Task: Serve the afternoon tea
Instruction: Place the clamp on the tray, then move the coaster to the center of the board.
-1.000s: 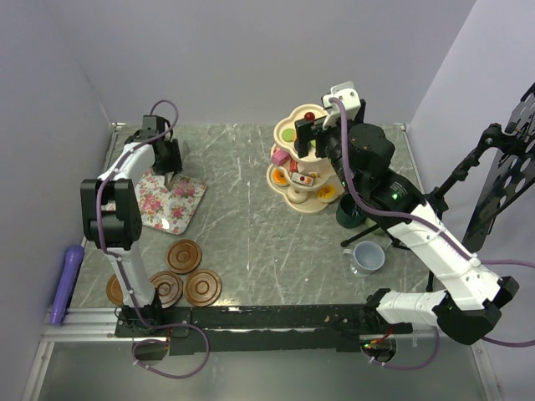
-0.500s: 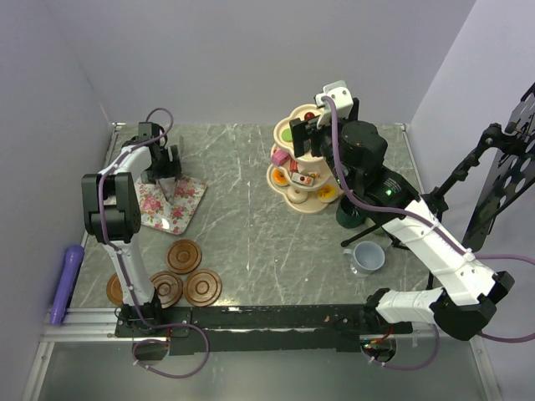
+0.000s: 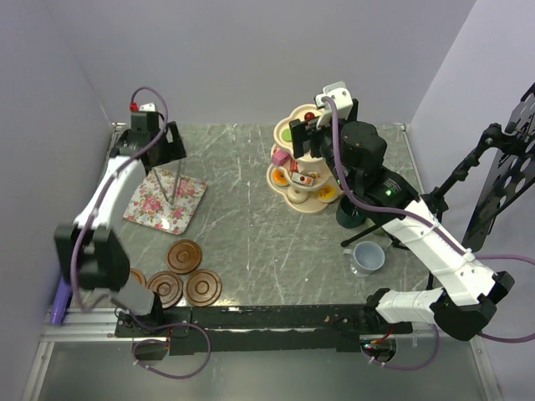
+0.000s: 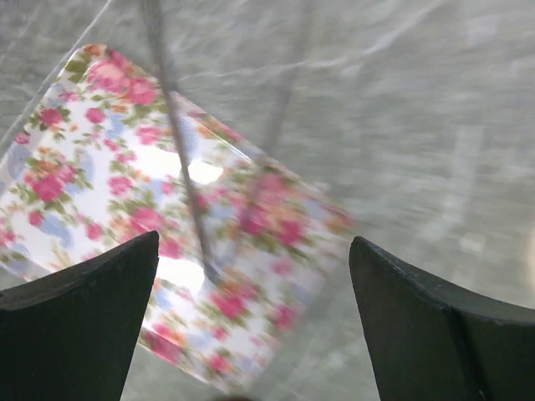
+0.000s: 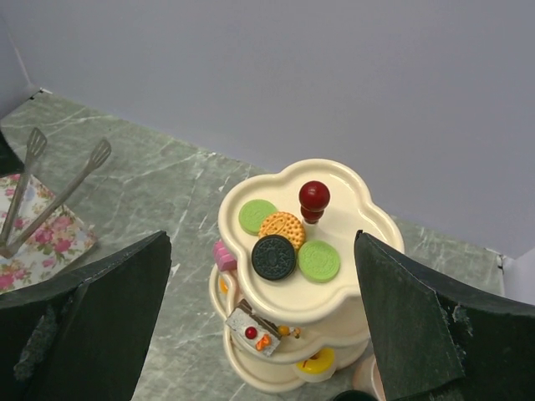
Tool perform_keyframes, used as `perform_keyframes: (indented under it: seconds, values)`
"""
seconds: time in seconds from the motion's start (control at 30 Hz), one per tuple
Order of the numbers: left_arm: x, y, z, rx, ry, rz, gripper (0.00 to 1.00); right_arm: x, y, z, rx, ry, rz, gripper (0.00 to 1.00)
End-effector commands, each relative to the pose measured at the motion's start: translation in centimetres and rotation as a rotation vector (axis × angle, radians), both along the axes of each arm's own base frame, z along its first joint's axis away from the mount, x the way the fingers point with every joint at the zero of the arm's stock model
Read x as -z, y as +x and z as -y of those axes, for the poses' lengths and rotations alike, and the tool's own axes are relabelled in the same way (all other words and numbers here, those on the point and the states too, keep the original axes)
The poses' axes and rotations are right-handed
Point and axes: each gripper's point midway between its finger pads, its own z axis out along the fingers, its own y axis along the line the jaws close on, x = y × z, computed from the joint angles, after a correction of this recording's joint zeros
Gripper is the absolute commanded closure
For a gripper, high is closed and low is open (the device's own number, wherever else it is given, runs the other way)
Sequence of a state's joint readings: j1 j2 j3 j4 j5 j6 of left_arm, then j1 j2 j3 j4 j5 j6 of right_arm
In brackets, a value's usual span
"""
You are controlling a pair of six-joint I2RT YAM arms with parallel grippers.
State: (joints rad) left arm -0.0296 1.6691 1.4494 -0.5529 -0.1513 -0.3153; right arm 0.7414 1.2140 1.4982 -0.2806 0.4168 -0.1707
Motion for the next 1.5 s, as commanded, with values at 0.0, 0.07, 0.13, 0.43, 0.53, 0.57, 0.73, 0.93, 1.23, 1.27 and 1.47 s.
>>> perform_keyframes:
  seconds: [0.0, 0.07, 0.13, 0.43, 0.53, 0.57, 0.73, 0.93, 1.23, 1.27, 1.47]
  values:
    - [-2.5, -6.3, 5.0, -0.018, -0.077, 0.055, 0.01, -1.0, -0.6, 0.1, -0.017, 0.057, 0.018, 0.04]
    - [-0.6, -9.8, 7.7, -0.006, -0.142, -0.006, 0.02, -0.7, -0.6, -0.1, -0.028, 0.059, 0.010, 0.04]
    - [1.4, -13.3, 9.7, 0.000, -0.194, -0.077, 0.02, -0.5, -0.6, -0.5, -0.045, 0.060, 0.000, 0.04]
    - [7.0, -22.4, 13.0, -0.028, -0.258, -0.279, 0.02, 1.0, -0.8, -1.8, -0.098, 0.091, -0.048, 0.04]
    - [8.6, -23.0, 12.8, -0.030, -0.250, -0.308, 0.02, 1.3, -1.0, -2.1, -0.109, 0.106, -0.065, 0.04]
    - [9.1, -23.1, 12.9, -0.023, -0.252, -0.314, 0.02, 1.4, -1.0, -2.0, -0.107, 0.108, -0.069, 0.04]
    - [12.2, -23.1, 12.4, -0.030, -0.191, -0.368, 0.10, 1.6, -1.2, -1.7, -0.095, 0.105, -0.079, 0.04]
    - [13.8, -22.5, 11.8, -0.061, -0.135, -0.384, 0.16, 1.5, -1.4, -0.7, -0.062, 0.100, -0.072, 0.04]
    - [16.2, -19.3, 14.8, 0.087, -0.155, -0.360, 0.25, 1.3, -1.1, -0.7, -0.054, 0.089, -0.063, 0.04]
    - [16.0, -18.5, 15.6, 0.117, -0.166, -0.348, 0.27, 1.4, -1.0, -0.8, -0.055, 0.080, -0.064, 0.04]
    - [14.8, -12.4, 20.0, 0.257, -0.175, -0.278, 0.31, 0.9, -0.9, -0.4, -0.039, 0.061, -0.048, 0.04]
